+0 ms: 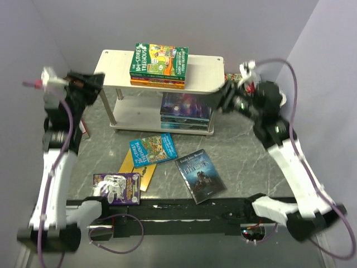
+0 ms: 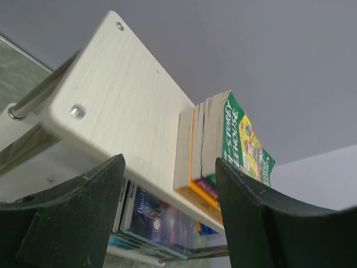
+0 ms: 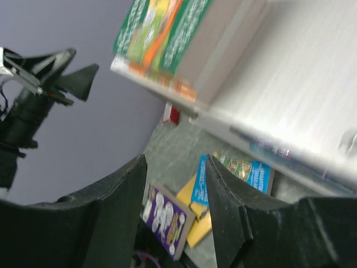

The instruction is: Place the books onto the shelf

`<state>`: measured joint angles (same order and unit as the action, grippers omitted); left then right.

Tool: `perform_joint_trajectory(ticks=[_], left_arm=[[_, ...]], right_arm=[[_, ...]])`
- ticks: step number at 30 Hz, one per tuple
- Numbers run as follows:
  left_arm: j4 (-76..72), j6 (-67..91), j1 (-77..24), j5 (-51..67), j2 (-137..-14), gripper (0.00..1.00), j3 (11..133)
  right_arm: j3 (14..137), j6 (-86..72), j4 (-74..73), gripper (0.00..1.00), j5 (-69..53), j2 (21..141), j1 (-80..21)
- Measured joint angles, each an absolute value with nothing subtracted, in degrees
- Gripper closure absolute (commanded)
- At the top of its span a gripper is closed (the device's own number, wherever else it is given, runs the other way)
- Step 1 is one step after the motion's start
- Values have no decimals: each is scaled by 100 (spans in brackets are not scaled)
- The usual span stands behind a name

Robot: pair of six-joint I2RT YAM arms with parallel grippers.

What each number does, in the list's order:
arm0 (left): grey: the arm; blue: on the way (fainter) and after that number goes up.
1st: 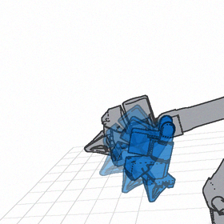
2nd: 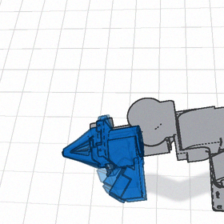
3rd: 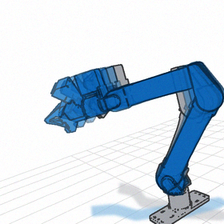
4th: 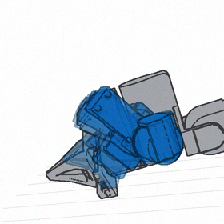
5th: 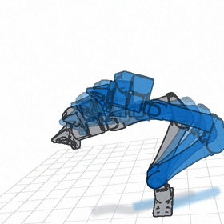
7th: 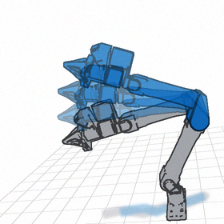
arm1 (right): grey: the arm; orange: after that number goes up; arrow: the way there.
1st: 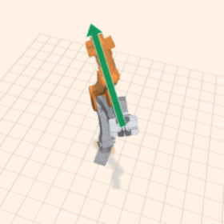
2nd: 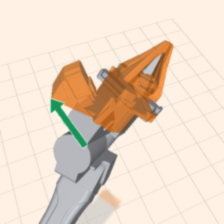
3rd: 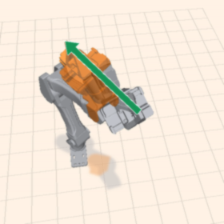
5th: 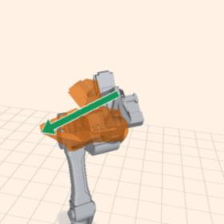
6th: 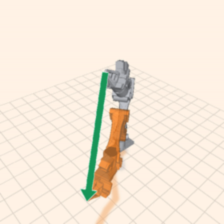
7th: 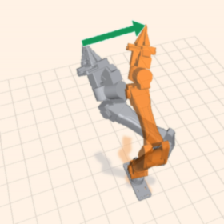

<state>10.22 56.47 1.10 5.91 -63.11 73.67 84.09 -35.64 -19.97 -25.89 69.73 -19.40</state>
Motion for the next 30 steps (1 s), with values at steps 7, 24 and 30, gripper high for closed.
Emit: perform_joint_trajectory(ticks=[7,24,30], left_arm=[[1636,5704,-694,-469,-4025,28,4971],[480,6580,-5870,-593,-4797,12,2156],[-259,6825,-6007,-633,-5859,8,2154]], right_arm=[[5280,-3358,-1247,46,-2038,4860,-3004],[1660,-4154,-1503,11,-21,4077,-3485],[1594,-4388,-1691,13,231,3992,-3485]])
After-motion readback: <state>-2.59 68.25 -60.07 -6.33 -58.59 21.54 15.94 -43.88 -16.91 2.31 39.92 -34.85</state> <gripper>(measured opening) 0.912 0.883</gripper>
